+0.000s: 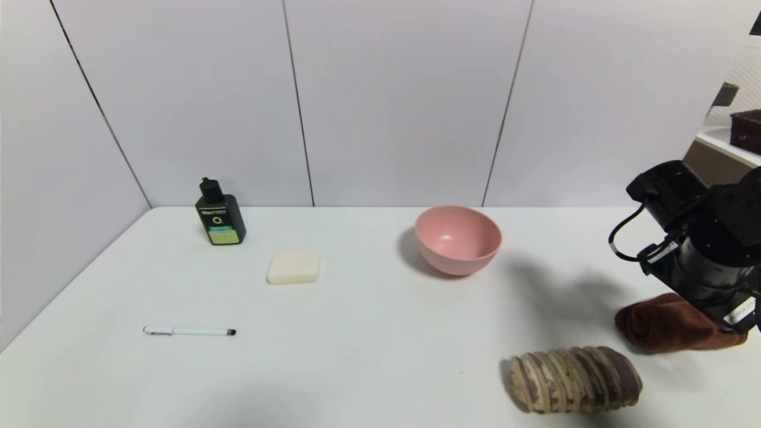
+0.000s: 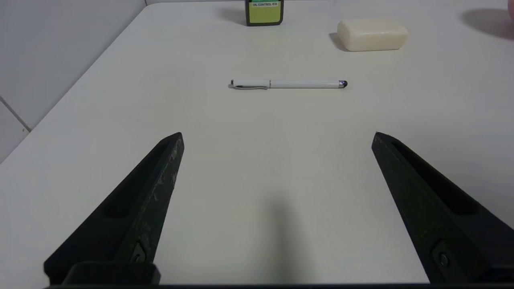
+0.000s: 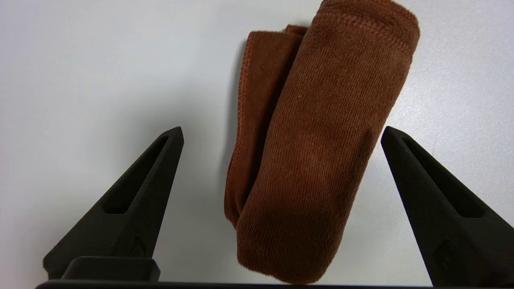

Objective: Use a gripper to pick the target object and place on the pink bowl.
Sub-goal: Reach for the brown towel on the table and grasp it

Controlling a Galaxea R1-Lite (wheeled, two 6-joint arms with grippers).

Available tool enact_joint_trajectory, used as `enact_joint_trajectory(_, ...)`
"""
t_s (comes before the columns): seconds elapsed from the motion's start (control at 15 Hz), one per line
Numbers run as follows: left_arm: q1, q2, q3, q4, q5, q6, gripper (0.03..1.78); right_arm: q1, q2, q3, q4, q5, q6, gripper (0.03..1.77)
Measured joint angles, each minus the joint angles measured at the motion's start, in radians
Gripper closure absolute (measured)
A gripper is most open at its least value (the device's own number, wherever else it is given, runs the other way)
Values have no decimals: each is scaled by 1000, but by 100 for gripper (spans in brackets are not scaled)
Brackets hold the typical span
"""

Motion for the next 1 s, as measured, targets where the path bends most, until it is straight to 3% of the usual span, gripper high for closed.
enact_joint_trajectory(0.27,0,0,0,0,0,0,12,3,20,0,4,-75,28,10)
enact_joint_trajectory(0.67,0,0,0,0,0,0,12,19,14,-1,105,-81,139,9)
enact_joint_trajectory(1.0,0,0,0,0,0,0,12,23,32,7,117,-81,149,9)
